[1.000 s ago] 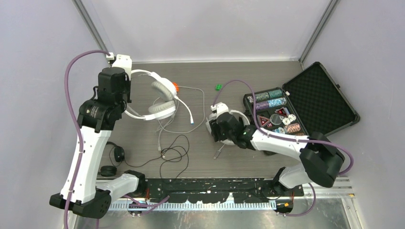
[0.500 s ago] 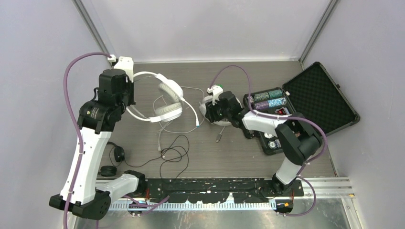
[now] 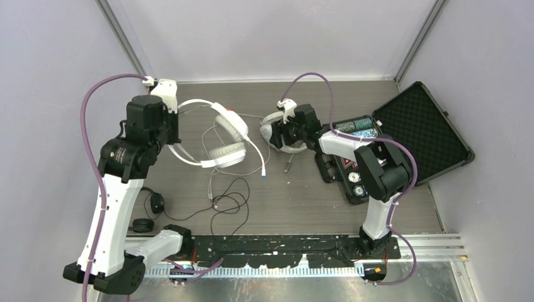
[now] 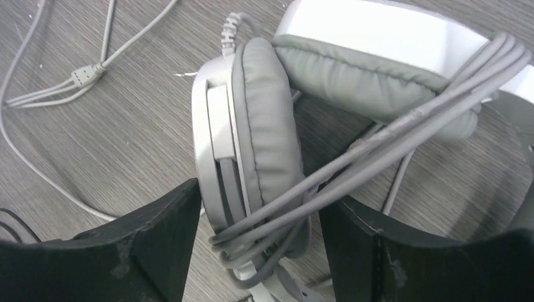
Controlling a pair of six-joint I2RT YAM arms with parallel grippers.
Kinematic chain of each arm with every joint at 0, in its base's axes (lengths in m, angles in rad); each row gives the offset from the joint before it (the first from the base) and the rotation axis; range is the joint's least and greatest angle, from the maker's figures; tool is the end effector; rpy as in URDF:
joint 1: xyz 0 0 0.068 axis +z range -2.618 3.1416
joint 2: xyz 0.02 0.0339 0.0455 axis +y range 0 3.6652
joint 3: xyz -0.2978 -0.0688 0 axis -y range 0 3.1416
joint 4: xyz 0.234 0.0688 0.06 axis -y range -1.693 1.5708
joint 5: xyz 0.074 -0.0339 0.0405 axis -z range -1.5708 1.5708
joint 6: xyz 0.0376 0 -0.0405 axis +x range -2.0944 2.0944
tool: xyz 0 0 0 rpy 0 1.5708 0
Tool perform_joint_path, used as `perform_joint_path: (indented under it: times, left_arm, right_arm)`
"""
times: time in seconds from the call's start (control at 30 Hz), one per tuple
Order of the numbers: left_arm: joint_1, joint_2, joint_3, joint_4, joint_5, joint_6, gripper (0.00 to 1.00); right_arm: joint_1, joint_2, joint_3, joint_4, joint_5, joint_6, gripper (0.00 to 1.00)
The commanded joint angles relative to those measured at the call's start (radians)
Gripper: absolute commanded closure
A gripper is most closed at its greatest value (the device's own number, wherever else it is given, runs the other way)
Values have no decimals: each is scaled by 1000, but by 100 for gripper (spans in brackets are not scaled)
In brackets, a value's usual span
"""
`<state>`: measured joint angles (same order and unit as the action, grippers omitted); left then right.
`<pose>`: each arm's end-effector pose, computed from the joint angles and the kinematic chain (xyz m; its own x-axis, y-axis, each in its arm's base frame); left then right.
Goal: Wrap the headphones
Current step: Move the headphones to the center of the board.
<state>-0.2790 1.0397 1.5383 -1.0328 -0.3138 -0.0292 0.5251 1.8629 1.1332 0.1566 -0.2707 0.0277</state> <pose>0.1382 -0.0275 0.4790 -0.4895 0.1113 -0.8649 -0.0077 0.9912 0.1320 0.3521 0.2156 0.2276 -0.4878 -0.2517 -0.8359 -0.6642 0.7284 0.1682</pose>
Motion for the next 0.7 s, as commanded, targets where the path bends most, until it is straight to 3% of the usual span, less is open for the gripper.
perform_joint_path:
  times: [0.0, 0.17, 0.3, 0.47, 0.67]
  left_arm:
    - [1, -31, 20, 50, 154, -77, 100]
    - [1, -46, 14, 53, 195, -94, 100]
    - [1, -62, 45, 92, 298, -161, 100]
    - [1, -69, 101, 156, 441, -257, 100]
    - [1, -92, 147, 247, 510, -374, 100]
  right_arm:
    - [1, -98, 49, -77, 10, 20, 26]
    - [2, -276, 84, -328, 141, 68, 23]
    - [2, -460, 18, -317, 133, 120, 23]
    - [2, -693, -128, -152, 17, 179, 23]
    - [11, -958, -449, 329, -254, 288, 20]
